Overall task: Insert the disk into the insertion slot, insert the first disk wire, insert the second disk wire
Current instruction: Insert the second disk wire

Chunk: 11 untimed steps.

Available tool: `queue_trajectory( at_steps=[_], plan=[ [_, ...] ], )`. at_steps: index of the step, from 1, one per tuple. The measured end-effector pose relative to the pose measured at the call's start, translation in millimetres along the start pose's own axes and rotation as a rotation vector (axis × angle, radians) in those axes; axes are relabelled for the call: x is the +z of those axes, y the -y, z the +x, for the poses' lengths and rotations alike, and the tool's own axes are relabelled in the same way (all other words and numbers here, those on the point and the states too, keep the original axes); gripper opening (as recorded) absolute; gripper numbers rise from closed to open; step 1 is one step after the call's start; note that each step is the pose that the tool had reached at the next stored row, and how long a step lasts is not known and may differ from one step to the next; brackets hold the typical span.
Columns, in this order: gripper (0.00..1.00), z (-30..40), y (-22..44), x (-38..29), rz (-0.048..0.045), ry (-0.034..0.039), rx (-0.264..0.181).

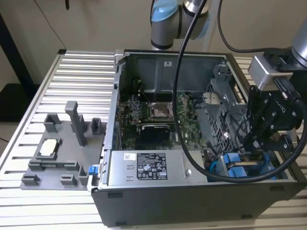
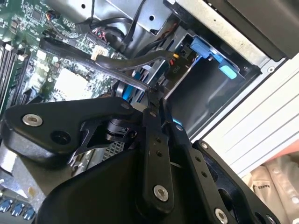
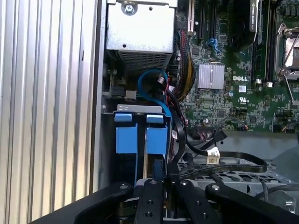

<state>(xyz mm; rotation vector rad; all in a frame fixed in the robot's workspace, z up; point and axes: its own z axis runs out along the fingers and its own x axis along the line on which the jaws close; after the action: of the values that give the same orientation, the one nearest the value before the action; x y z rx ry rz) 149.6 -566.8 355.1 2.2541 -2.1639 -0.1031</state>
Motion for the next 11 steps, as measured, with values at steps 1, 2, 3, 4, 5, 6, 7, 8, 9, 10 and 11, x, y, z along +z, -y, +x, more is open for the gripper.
queue_trajectory(
  at_steps=[1,2,3,4,5,6,7,8,9,10,11],
  plan=[
    [0.16,0.1,0.4,0.7,0.0,0.0004,0.001],
    [0.16,0.4,0.7,1.4,0.0002,0.0003,0.004],
    [0.16,0.5,0.8,2.1,0.0003,0.0005,0.009],
    [0.16,0.7,0.9,3.0,0.0006,0.0009,0.016],
    [0.16,0.9,1.0,3.8,0.0009,0.0014,0.024],
    [0.16,1.1,1.1,4.5,0.0011,0.0017,0.031],
    [0.16,1.2,1.2,5.4,0.0014,0.0021,0.039],
    [0.16,1.4,1.3,6.0,0.0016,0.0025,0.045],
    [0.16,1.5,1.6,6.4,0.0018,0.0026,0.049],
    [0.16,1.6,1.9,6.8,0.0019,0.0028,0.052],
    [0.16,1.7,2.2,7.2,0.002,0.003,0.054]
  ],
)
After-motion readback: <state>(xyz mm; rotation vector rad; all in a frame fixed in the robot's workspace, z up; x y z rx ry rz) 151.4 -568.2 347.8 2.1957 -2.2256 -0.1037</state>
